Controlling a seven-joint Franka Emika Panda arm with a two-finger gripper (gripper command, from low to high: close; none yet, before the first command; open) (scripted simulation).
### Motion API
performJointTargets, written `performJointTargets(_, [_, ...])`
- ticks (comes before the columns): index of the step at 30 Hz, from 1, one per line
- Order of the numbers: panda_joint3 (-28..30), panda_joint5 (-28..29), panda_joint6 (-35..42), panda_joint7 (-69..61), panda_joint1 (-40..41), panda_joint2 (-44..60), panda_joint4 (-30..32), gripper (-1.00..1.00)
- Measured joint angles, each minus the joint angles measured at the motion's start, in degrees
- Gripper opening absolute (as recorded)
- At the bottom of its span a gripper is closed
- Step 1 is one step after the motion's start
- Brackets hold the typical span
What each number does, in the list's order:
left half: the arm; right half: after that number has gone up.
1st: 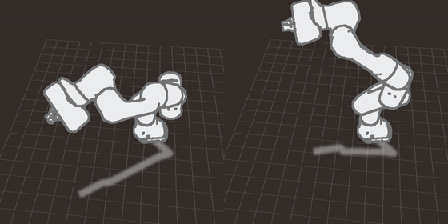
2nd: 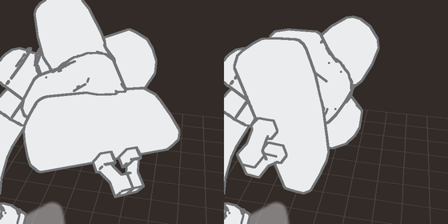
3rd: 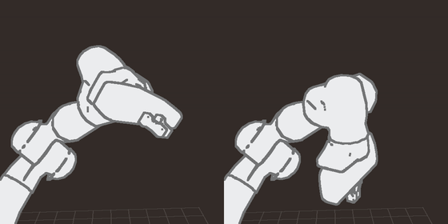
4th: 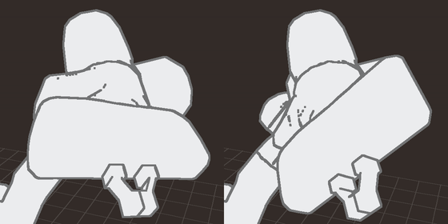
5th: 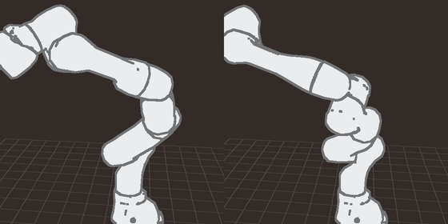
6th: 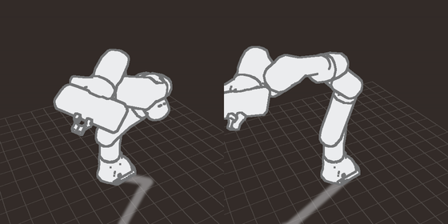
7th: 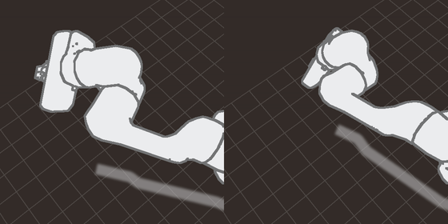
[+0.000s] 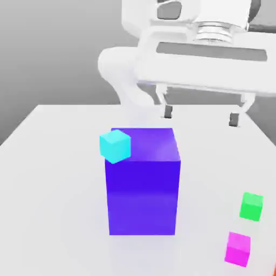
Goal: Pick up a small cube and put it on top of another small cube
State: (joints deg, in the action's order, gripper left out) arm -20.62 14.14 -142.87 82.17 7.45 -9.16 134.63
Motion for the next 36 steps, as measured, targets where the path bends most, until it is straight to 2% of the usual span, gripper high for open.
performJointTargets(7, [-1.92,5.18,-4.49,14.12,-3.75,14.36,1.16,0.00])
performJointTargets(14, [-3.09,3.96,-10.38,23.41,-7.96,26.91,2.63,0.00])
performJointTargets(18, [1.44,8.73,-15.87,28.11,-12.09,34.85,1.02,0.00])
performJointTargets(19, [2.94,9.98,-17.21,29.09,-13.34,36.68,0.56,-1.00])
performJointTargets(26, [3.18,10.19,-17.57,29.28,-13.55,37.03,0.48,-1.00])
performJointTargets(31, [-2.69,3.36,-11.53,24.68,-9.48,28.39,2.96,-1.00])
performJointTargets(36, [-6.57,-0.10,-9.43,29.85,-12.25,22.33,7.25,-1.00])
